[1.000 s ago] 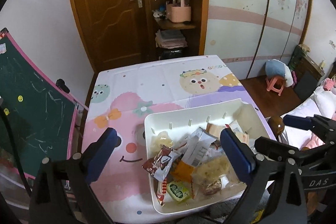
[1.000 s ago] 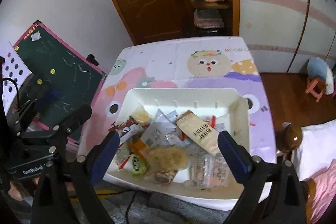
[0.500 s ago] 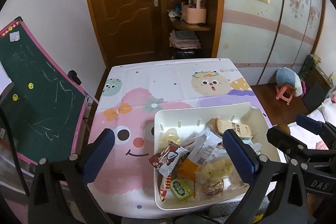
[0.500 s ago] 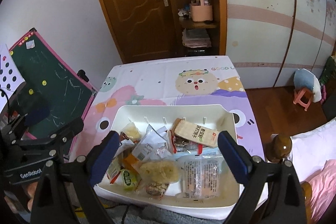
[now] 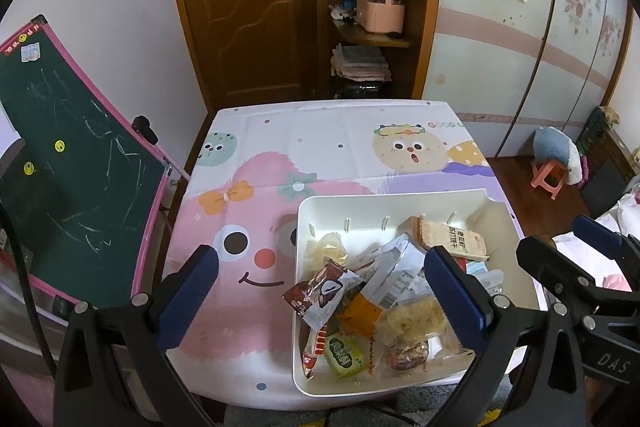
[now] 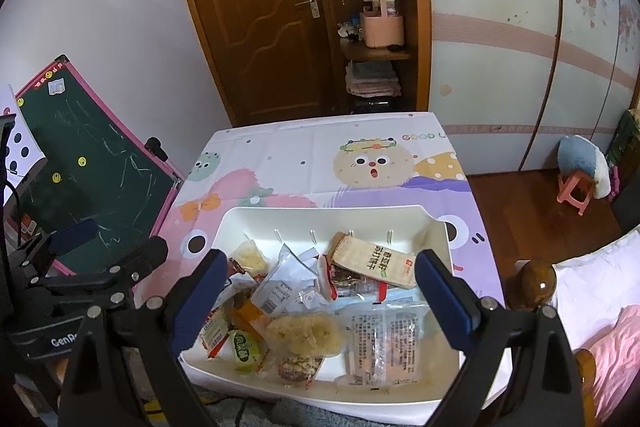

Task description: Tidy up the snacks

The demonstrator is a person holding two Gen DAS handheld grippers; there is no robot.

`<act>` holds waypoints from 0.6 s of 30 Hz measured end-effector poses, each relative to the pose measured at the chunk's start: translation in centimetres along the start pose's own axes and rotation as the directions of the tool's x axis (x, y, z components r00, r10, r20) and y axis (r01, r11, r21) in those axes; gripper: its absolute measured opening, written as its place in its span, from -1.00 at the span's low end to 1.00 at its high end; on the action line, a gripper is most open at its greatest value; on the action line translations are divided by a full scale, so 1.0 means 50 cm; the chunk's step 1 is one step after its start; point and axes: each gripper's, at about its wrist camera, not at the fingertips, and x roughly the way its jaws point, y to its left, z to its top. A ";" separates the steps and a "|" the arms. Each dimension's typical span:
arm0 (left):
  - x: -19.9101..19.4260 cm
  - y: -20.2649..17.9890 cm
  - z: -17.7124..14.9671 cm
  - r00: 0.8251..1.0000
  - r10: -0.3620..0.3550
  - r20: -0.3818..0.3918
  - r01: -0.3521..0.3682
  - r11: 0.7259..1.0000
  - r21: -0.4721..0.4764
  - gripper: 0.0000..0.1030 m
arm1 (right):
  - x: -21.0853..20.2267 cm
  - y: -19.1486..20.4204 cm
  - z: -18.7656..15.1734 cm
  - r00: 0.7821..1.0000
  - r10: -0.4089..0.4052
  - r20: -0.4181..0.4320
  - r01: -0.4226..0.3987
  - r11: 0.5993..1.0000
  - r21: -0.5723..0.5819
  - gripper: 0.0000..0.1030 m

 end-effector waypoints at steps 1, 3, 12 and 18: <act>0.001 0.001 0.000 1.000 0.002 -0.002 -0.002 1.000 -0.002 0.98 | 0.003 0.000 0.001 1.000 0.002 -0.005 -0.002 1.000 0.002 0.85; 0.003 0.002 0.000 1.000 0.004 -0.003 -0.004 1.000 -0.003 0.98 | 0.009 -0.001 0.003 1.000 0.007 -0.009 -0.007 1.000 0.001 0.85; 0.007 0.004 0.002 1.000 0.008 -0.006 -0.008 1.000 -0.003 0.98 | 0.011 -0.001 0.004 1.000 0.007 -0.010 -0.007 1.000 0.001 0.85; 0.009 0.005 0.003 1.000 0.007 -0.009 -0.007 1.000 -0.004 0.99 | 0.013 -0.001 0.005 1.000 0.008 -0.013 -0.008 1.000 0.002 0.85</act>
